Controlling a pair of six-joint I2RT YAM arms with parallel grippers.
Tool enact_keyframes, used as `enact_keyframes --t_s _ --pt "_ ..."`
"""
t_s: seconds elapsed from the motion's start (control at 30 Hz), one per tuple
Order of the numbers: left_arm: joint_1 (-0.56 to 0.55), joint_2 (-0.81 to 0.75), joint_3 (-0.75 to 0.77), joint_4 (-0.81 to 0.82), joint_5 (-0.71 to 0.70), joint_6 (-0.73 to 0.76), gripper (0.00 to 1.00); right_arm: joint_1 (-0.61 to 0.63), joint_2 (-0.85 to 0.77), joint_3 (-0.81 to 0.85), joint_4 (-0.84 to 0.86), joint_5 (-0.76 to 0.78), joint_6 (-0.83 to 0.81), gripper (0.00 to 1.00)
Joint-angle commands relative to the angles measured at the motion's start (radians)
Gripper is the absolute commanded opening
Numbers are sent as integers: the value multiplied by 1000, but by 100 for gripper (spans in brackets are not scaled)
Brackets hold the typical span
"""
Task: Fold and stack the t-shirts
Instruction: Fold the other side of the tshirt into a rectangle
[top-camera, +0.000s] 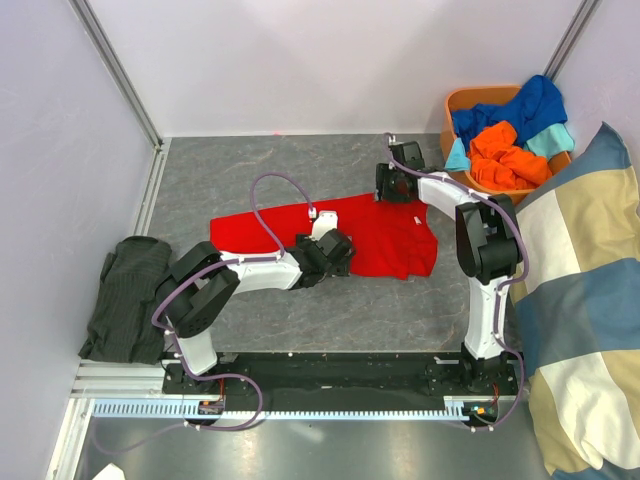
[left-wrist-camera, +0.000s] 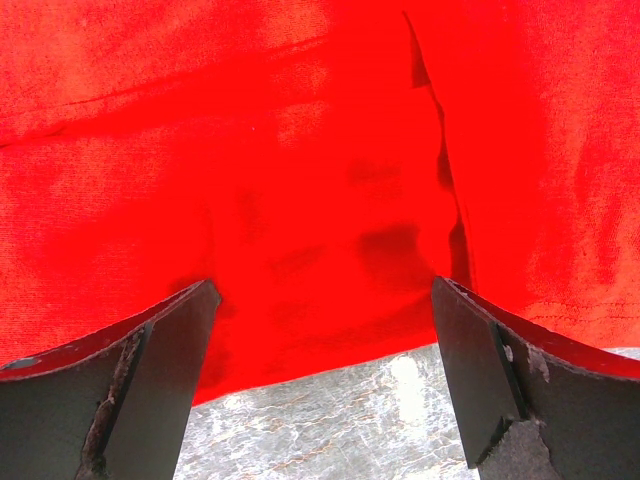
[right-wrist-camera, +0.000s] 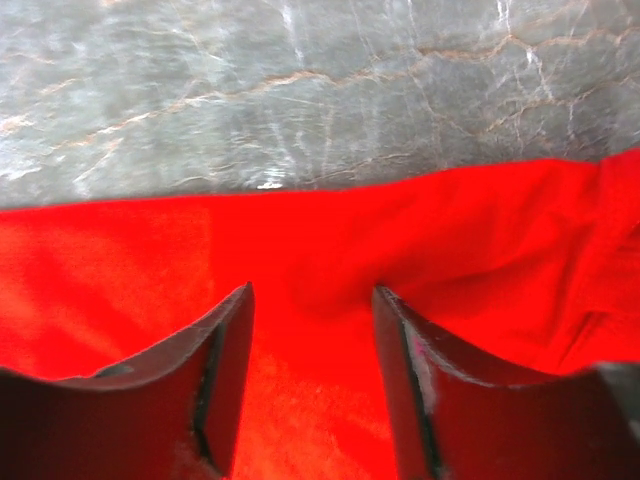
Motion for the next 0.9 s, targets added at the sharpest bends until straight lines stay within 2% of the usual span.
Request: enact_keyframes --t_s 0.0,0.03,0.17,0.4,0.5,0.87 --pt "-4 48 -65 -159 45 -77 97 3 41 43 10 21 -9 54" --pt "-4 46 -65 -159 47 -78 97 3 42 43 10 23 -9 48" --pt "-4 48 -67 -161 48 -80 97 3 52 40 10 27 -12 41" --pt "-4 46 -68 -164 45 -78 97 3 52 35 15 29 -15 14" --pt "-4 46 -71 -165 45 -80 97 2 48 38 15 33 -15 6" --pt "-4 48 -76 -168 47 -80 97 2 2 83 -7 75 -15 9"
